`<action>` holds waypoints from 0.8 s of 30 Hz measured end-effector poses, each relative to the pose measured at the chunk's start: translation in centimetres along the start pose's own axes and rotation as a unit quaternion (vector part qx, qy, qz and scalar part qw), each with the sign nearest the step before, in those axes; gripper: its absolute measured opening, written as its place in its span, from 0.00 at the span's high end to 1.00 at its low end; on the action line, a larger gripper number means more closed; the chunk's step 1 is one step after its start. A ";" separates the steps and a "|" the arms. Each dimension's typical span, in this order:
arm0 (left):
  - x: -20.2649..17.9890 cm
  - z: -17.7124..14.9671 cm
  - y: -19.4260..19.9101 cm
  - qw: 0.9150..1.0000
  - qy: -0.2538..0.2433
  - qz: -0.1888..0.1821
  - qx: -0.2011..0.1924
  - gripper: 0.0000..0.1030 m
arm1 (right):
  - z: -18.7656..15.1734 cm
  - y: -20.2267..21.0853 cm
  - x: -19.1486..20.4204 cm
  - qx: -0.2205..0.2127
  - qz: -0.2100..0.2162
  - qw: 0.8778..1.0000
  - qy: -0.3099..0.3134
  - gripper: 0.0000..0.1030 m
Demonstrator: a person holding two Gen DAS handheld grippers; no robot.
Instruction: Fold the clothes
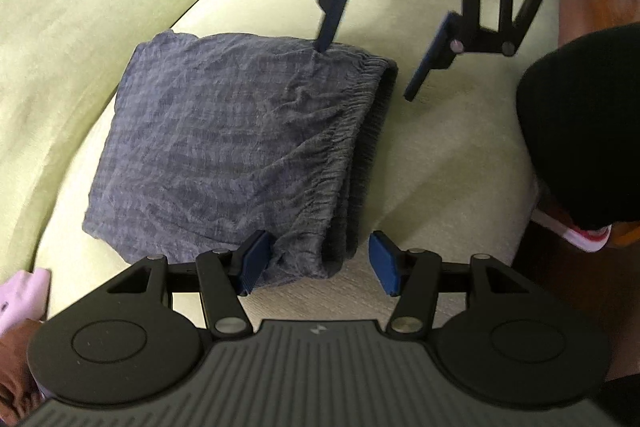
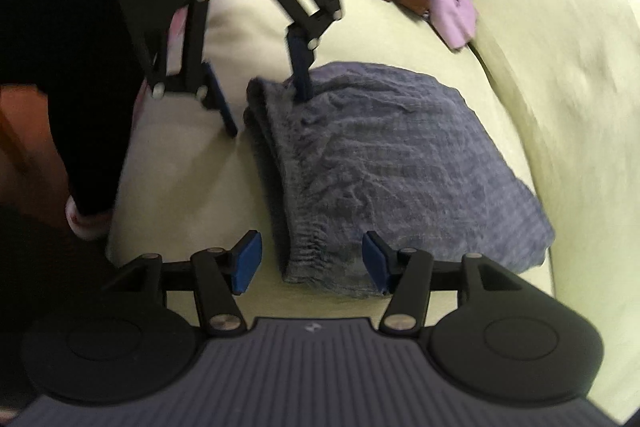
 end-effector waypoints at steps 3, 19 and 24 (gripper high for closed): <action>0.4 -0.2 -0.1 1.000 0.015 -0.006 -0.008 0.39 | -0.6 -0.4 0.8 -0.002 -0.014 0.999 0.030 0.51; -0.4 -0.9 0.7 0.997 -0.012 -0.001 -0.070 0.43 | -1.1 -1.8 0.6 -0.058 -0.073 0.995 0.020 0.60; -0.9 -1.6 1.4 0.995 -0.050 -0.004 -0.083 0.52 | -1.3 -1.4 0.8 -0.061 -0.082 0.993 0.059 0.59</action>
Point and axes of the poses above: each gripper's, at about its wrist camera, not at the fingertips, and y roughly against the way its jaws point, x to its left, z to its top, the point moved 3 cm from there along -y, roughly the way its jaws point, and after that the axes turned 4 degrees about -x, right-handed, at the moved point
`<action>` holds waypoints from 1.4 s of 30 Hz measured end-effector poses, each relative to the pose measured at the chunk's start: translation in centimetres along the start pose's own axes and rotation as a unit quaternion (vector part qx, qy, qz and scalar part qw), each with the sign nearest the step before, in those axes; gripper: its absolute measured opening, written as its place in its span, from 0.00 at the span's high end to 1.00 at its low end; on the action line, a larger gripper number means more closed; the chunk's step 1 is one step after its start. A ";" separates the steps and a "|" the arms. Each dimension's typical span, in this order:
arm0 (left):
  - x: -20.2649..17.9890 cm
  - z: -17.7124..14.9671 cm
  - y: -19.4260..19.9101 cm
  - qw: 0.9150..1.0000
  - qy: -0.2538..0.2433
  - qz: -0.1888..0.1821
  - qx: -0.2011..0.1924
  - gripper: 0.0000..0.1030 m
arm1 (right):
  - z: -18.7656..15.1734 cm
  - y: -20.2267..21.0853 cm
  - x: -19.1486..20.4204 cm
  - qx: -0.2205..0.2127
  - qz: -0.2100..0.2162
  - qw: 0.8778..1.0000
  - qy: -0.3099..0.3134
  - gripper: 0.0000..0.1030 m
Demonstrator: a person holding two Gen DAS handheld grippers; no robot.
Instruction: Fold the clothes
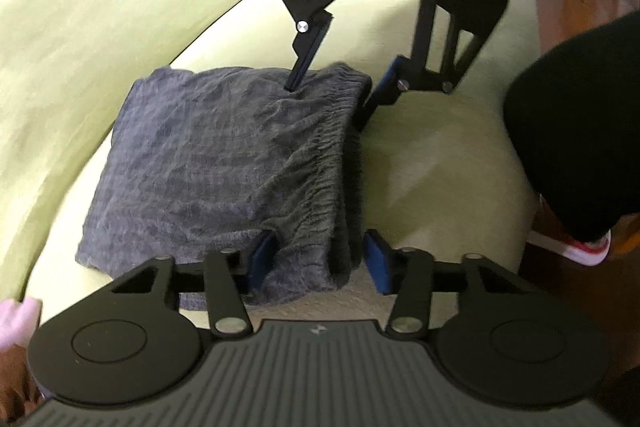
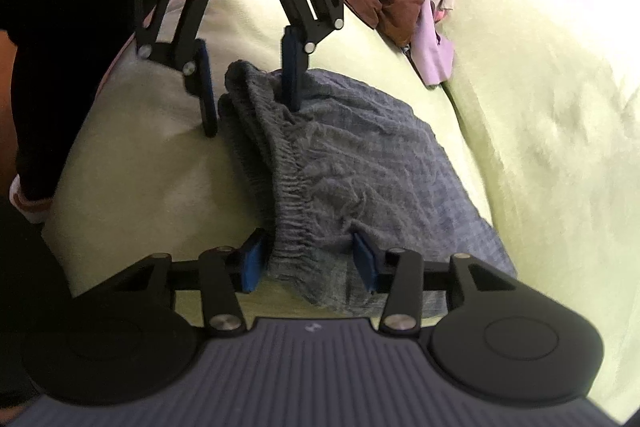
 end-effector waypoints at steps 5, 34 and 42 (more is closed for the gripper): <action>0.0 -0.2 0.0 1.000 -0.009 -0.005 -0.010 0.52 | -0.4 0.3 0.6 -0.011 -0.011 0.999 0.034 0.57; -1.2 5.5 8.7 0.984 0.038 -0.176 -0.001 0.74 | 1.9 8.5 -4.2 0.031 0.244 0.949 -0.195 0.82; 7.0 6.9 7.8 0.981 0.108 -0.158 -0.002 0.73 | 1.7 6.7 -12.8 0.039 0.281 0.912 -0.296 0.82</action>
Point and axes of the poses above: each gripper's, at about its wrist camera, not at the fingertips, and y roughly against the way its jaws point, x to its left, z to its top, the point moved 3 cm from there along -y, roughly the way its jaws point, and after that the axes turned 4 degrees about -x, right-handed, at the moved point
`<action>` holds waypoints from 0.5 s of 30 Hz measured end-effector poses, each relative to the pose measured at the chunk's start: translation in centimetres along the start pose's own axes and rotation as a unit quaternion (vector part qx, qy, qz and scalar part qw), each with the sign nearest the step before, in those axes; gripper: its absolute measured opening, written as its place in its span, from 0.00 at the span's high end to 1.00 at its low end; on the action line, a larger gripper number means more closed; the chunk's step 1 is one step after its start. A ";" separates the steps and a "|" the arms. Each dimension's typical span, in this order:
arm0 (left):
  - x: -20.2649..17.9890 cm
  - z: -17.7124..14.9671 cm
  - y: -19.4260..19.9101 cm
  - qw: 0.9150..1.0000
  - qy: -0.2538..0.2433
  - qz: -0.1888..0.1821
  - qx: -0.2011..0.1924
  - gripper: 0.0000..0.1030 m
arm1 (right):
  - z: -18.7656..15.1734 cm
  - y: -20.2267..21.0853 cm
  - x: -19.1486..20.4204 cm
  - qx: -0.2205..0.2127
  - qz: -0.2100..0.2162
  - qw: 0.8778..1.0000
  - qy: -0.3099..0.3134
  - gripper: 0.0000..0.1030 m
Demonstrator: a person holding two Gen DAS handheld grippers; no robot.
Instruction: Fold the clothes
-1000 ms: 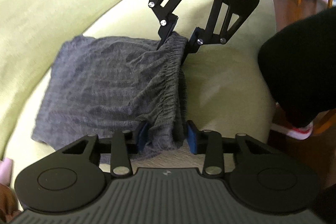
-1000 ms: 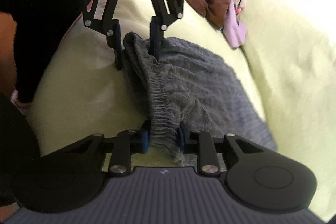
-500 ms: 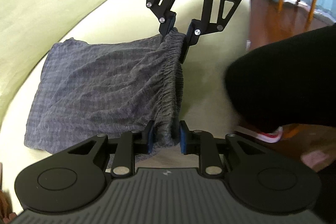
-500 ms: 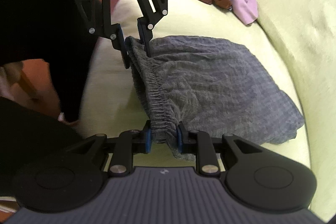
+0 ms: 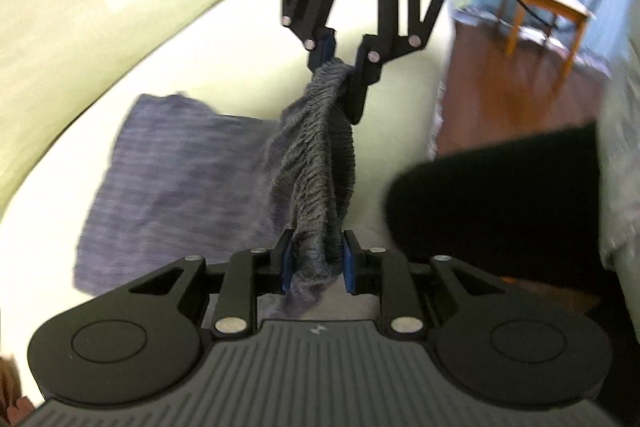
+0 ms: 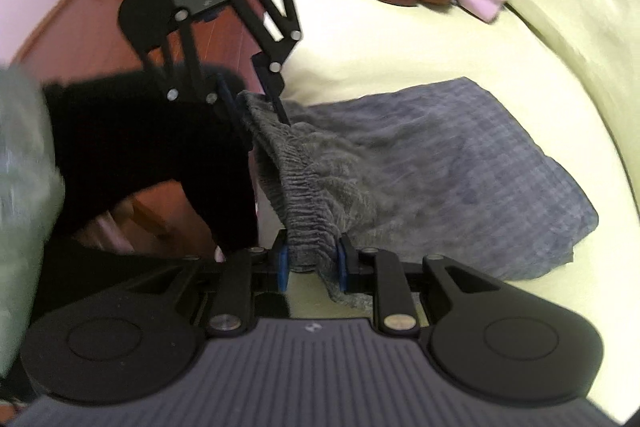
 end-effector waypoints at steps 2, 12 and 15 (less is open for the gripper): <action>2.5 0.6 -0.5 1.000 0.026 0.000 0.001 0.73 | 1.0 0.1 -2.6 -0.002 0.012 0.999 -0.032 0.81; 16.9 2.0 -5.0 0.992 0.127 0.012 0.010 0.72 | 5.3 -3.0 -16.2 -0.010 0.013 0.991 -0.133 0.81; 19.9 1.7 -6.6 0.990 0.135 0.017 0.021 0.72 | 5.8 -4.7 -19.6 -0.006 0.016 0.987 -0.160 0.81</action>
Point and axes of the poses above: each gripper's, at about its wrist camera, not at the fingertips, and y roughly against the way its jaws point, x to its left, z to its top, the point moved 3 cm from there along -y, roughly the way its jaws point, and after that the axes turned 4 degrees about -x, right-handed, at the moved point
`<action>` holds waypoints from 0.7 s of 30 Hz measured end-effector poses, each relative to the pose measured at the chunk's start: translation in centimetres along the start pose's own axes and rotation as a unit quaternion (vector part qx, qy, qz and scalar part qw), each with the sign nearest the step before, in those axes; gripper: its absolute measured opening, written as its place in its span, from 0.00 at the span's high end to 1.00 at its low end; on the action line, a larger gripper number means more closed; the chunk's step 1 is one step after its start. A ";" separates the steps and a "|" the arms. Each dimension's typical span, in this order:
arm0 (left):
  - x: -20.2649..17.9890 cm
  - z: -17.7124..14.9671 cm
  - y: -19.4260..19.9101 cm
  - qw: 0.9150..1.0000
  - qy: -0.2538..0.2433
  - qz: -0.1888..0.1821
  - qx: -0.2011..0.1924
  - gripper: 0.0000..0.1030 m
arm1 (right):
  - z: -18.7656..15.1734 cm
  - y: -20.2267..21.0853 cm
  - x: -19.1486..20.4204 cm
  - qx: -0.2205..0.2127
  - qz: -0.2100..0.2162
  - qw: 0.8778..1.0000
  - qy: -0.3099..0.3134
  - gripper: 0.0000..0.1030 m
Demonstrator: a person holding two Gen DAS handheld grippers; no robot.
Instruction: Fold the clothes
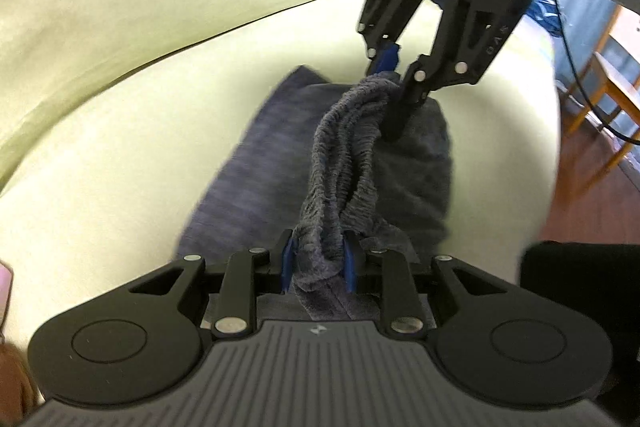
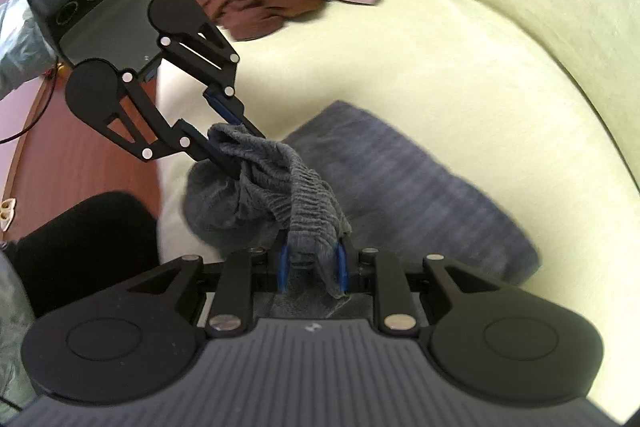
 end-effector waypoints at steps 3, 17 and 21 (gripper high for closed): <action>2.3 0.4 -1.7 1.000 0.004 0.005 0.009 0.72 | 0.9 -1.8 -2.8 0.003 0.001 1.000 -0.025 0.81; 7.2 0.6 -5.1 0.998 0.018 0.042 0.035 0.70 | -0.4 -5.3 -10.1 -0.006 -0.055 0.985 -0.160 0.42; 6.4 0.1 -1.3 0.997 0.052 0.057 -0.005 0.70 | -1.0 -2.7 -9.5 -0.063 -0.124 0.976 -0.166 0.45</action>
Point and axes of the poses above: each gripper's, at about its wrist camera, not at the fingertips, and y roughly against the way its jaws point, x to its left, z to its top, the point moved 3 cm from there along -y, roughly the way its jaws point, and after that the axes turned 4 degrees about -x, right-handed, at the moved point
